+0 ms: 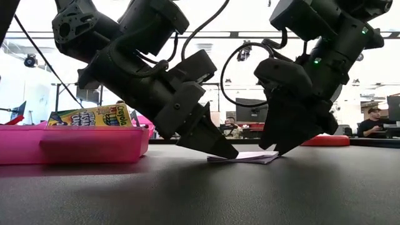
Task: Pack school essentials
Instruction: Put the white sticky notes into the pink supply box
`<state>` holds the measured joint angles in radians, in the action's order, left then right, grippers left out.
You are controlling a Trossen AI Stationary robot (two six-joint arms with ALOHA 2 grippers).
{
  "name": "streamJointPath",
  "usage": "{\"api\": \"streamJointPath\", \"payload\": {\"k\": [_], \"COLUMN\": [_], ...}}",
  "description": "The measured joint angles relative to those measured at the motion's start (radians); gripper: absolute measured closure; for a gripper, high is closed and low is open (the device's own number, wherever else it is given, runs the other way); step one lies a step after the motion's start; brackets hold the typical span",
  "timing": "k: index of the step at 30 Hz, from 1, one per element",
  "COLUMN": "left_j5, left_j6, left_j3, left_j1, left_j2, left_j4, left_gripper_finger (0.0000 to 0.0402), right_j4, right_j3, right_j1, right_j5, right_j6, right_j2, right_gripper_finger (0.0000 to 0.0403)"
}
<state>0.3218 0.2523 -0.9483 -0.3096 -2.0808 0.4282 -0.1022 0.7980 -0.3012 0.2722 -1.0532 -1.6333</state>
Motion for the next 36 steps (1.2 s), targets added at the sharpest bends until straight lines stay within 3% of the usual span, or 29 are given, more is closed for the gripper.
{"api": "streamJointPath", "payload": {"k": [36], "left_j5": [0.033], "left_j6": [-0.060], "left_j3": [0.001], "left_j1": [0.001], "left_j2": [0.000], "left_j4": [-0.055], "left_gripper_finger": [0.0269], "right_j4": [0.302], "right_j3": [-0.004], "right_j1": [-0.006], "right_j5": [-0.134], "right_j6": [0.009], "right_j2": [-0.065], "right_gripper_finger": [0.0188]}}
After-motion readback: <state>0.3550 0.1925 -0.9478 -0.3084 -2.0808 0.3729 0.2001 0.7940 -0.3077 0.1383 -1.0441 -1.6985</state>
